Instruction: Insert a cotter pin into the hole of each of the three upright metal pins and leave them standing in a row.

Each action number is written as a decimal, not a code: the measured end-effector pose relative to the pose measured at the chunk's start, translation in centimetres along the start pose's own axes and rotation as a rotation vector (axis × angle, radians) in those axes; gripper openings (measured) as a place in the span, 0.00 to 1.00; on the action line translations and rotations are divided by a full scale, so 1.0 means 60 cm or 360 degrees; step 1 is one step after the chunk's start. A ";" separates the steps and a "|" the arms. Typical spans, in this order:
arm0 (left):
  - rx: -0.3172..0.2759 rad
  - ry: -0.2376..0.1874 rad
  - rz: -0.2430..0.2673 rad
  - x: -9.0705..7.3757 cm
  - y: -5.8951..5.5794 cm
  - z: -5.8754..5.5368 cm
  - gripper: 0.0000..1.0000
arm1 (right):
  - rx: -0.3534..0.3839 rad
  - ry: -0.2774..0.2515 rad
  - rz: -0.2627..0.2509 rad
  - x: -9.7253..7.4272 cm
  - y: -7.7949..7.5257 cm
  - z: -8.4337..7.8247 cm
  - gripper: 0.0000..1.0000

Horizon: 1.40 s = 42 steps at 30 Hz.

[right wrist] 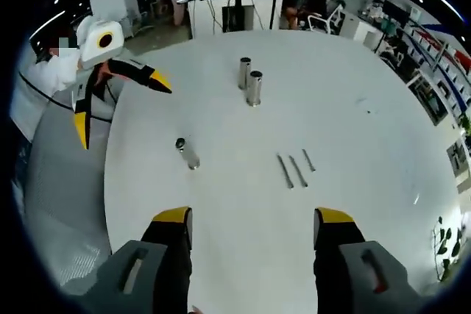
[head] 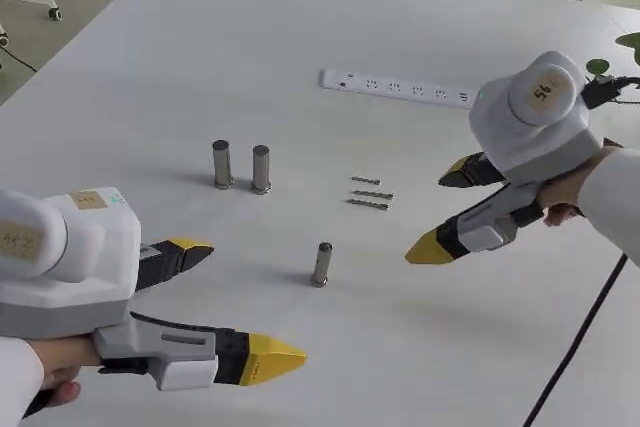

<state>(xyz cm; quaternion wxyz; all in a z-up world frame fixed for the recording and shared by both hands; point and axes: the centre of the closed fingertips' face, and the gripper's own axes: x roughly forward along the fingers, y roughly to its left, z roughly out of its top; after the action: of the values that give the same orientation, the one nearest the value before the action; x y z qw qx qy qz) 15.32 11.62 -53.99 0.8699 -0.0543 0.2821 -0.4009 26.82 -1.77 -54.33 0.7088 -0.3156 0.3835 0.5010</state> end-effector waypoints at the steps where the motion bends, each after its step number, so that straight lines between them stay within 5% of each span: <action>1: -0.0001 0.0001 -0.0009 0.000 -0.002 0.000 0.99 | -0.0011 -0.0002 -0.0001 0.006 -0.006 0.004 0.63; 11: -0.0014 0.0009 -0.0018 -0.003 -0.006 -0.001 0.99 | -0.0006 -0.0129 0.0049 0.028 -0.052 0.044 0.41; 15: -0.0030 -0.0002 0.0000 -0.005 -0.002 -0.001 0.99 | -0.0143 -0.0058 0.0024 0.040 -0.075 0.050 0.35; 21: -0.0047 -0.0012 0.0020 -0.010 0.006 0.000 0.99 | -0.0142 0.0028 0.0039 0.071 -0.118 0.061 0.33; 28: -0.0085 -0.0010 0.0032 -0.012 0.014 -0.005 0.99 | -0.0168 0.0046 0.0056 0.093 -0.136 0.068 0.25; 32: -0.0099 -0.0011 0.0029 -0.012 0.016 -0.005 0.97 | -0.0208 0.0127 0.0091 0.125 -0.154 0.048 0.14; 42: -0.0116 0.0014 0.0008 -0.010 0.017 -0.015 0.96 | -0.0252 0.0170 0.0077 0.160 -0.163 0.036 0.07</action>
<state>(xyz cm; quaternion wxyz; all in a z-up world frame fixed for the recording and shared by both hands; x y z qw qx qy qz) 15.19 12.85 -54.79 0.8671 -0.0835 0.3005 -0.3884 38.61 1.58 -60.84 0.6479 -0.3875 0.3876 0.5291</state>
